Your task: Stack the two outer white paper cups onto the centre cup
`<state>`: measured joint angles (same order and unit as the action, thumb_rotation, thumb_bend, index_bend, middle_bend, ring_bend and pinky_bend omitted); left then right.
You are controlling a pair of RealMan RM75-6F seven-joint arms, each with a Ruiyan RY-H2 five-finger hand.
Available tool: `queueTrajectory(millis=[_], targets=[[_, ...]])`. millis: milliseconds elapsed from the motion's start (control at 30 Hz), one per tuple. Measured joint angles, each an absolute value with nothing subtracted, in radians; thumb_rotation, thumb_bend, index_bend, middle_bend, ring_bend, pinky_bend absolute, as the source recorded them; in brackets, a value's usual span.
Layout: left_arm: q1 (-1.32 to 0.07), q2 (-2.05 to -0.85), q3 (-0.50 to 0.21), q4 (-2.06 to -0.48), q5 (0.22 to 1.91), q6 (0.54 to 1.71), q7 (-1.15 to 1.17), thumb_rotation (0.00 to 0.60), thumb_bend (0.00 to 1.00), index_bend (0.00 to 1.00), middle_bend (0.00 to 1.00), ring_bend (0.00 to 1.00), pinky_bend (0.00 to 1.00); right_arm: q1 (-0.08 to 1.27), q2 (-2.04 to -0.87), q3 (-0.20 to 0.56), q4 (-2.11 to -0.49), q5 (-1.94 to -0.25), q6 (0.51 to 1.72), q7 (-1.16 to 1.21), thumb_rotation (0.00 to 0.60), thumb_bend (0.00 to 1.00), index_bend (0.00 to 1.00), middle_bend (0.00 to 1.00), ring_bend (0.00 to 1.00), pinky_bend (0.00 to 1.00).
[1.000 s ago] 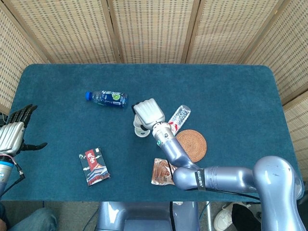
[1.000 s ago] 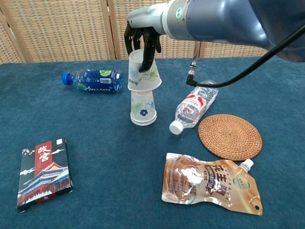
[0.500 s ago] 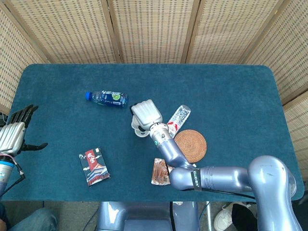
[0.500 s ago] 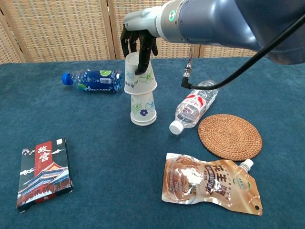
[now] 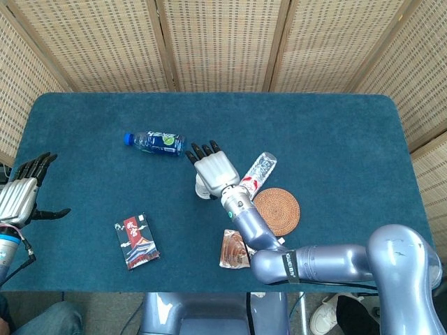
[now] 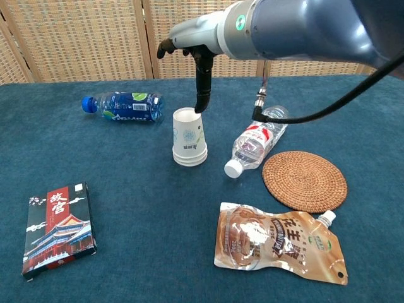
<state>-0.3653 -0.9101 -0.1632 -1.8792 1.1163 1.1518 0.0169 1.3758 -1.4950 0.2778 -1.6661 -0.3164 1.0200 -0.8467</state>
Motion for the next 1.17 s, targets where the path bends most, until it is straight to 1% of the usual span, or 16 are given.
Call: queueTrajectory(millis=[100, 167, 300, 400, 500, 533, 633, 733, 833, 933, 1067, 1167], targets=[[-0.361, -0.908, -0.162, -1.882, 1.128, 1.158, 0.011, 0.600, 0.00, 0.00, 0.00, 0.00, 0.00, 1.349, -1.474, 0.256, -1.687, -0.363, 1.032, -0.834, 0.600, 0.00, 0.05, 0.01, 0.02, 0.00], [-0.359, -0.908, -0.161, -1.883, 1.135, 1.160, 0.008, 0.600, 0.00, 0.00, 0.00, 0.00, 0.00, 1.322, -1.454, 0.236, -1.702, -0.415, 1.042, -0.815, 0.600, 0.00, 0.05, 0.00, 0.00, 0.00], [-0.354, -0.909, -0.158, -1.886, 1.156, 1.170, 0.002, 0.600, 0.00, 0.00, 0.00, 0.00, 0.00, 1.254, -1.419, 0.193, -1.720, -0.562, 1.068, -0.751, 0.600, 0.00, 0.04, 0.00, 0.00, 0.00], [-0.345, -0.916, -0.150, -1.891, 1.189, 1.192, 0.009, 0.600, 0.00, 0.00, 0.00, 0.00, 0.00, 1.182, -1.391, 0.145, -1.713, -0.731, 1.108, -0.665, 0.600, 0.00, 0.03, 0.00, 0.00, 0.00], [-0.329, -0.936, -0.136, -1.889, 1.229, 1.236, 0.034, 0.600, 0.00, 0.00, 0.00, 0.00, 0.00, 1.090, -1.364, 0.084, -1.680, -0.939, 1.173, -0.542, 0.600, 0.00, 0.02, 0.00, 0.00, 0.00], [-0.324, -0.944, -0.131, -1.887, 1.241, 1.248, 0.044, 0.600, 0.00, 0.00, 0.00, 0.00, 0.00, 1.048, -1.352, 0.057, -1.661, -1.021, 1.204, -0.486, 0.600, 0.00, 0.01, 0.00, 0.00, 0.00], [-0.301, -0.973, -0.110, -1.876, 1.288, 1.293, 0.068, 0.600, 0.00, 0.00, 0.00, 0.00, 0.00, 0.916, -1.320, -0.010, -1.625, -1.185, 1.301, -0.349, 0.600, 0.00, 0.00, 0.00, 0.00, 0.00], [-0.273, -1.002, -0.089, -1.861, 1.330, 1.340, 0.081, 0.600, 0.00, 0.00, 0.00, 0.00, 0.00, 0.777, -1.286, -0.072, -1.613, -1.256, 1.407, -0.271, 0.600, 0.00, 0.00, 0.00, 0.00, 0.00], [-0.242, -1.019, -0.067, -1.842, 1.343, 1.368, 0.088, 0.600, 0.00, 0.00, 0.00, 0.00, 0.00, 0.665, -1.254, -0.126, -1.609, -1.286, 1.496, -0.216, 0.600, 0.00, 0.00, 0.00, 0.00, 0.00], [-0.212, -1.028, -0.052, -1.824, 1.361, 1.400, 0.082, 0.600, 0.00, 0.00, 0.00, 0.00, 0.00, 0.580, -1.233, -0.163, -1.587, -1.343, 1.562, -0.152, 0.600, 0.00, 0.00, 0.00, 0.00, 0.00], [-0.185, -1.035, -0.038, -1.801, 1.405, 1.445, 0.055, 0.600, 0.00, 0.00, 0.00, 0.00, 0.00, 0.481, -1.219, -0.195, -1.526, -1.417, 1.613, -0.068, 0.600, 0.00, 0.00, 0.00, 0.00, 0.00], [-0.171, -1.040, -0.029, -1.773, 1.427, 1.454, 0.023, 0.600, 0.00, 0.00, 0.00, 0.00, 0.00, 0.428, -1.209, -0.207, -1.488, -1.466, 1.632, -0.012, 0.600, 0.00, 0.00, 0.00, 0.00, 0.00]])
